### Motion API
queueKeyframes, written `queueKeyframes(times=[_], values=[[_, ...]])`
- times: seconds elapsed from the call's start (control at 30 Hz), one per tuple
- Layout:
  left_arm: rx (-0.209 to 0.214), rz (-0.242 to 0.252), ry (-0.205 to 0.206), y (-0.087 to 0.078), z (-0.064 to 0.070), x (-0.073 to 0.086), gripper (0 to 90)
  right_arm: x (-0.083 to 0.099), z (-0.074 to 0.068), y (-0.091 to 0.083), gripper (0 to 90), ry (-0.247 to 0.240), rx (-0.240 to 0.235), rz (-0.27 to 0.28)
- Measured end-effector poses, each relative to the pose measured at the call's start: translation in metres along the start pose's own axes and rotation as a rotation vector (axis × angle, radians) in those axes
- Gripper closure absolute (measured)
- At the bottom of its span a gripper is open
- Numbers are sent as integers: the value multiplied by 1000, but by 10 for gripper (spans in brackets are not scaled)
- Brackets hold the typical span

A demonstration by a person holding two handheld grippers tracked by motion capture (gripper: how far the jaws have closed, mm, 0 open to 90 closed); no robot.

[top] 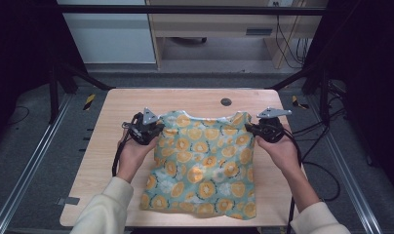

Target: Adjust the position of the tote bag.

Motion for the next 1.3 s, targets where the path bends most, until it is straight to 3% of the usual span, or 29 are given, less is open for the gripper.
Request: queueKeyframes(times=[0.23,0.53,0.77,0.9,1.3], values=[[12,41,22,-12,8,11,900,11,-9,-10,876,-15,0,30],[33,89,61,-29,17,21,900,22,-22,-28,877,-95,6,108],[36,120,91,-40,22,25,900,23,-28,-39,877,-107,-1,127],[57,130,82,-48,25,32,900,27,-33,-47,876,-119,-13,140],[86,168,113,-74,40,48,900,40,-52,-70,876,-138,-31,173]])
Point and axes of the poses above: each handheld gripper's, and its own axes: y roughly forward along the jaws, x roughly out of its underside, z roughly to its right, the point moved 1 cm from there along y, roughly forward along the jaws, and after that the axes turned 7 degrees about -y, right-handed, at the moved point
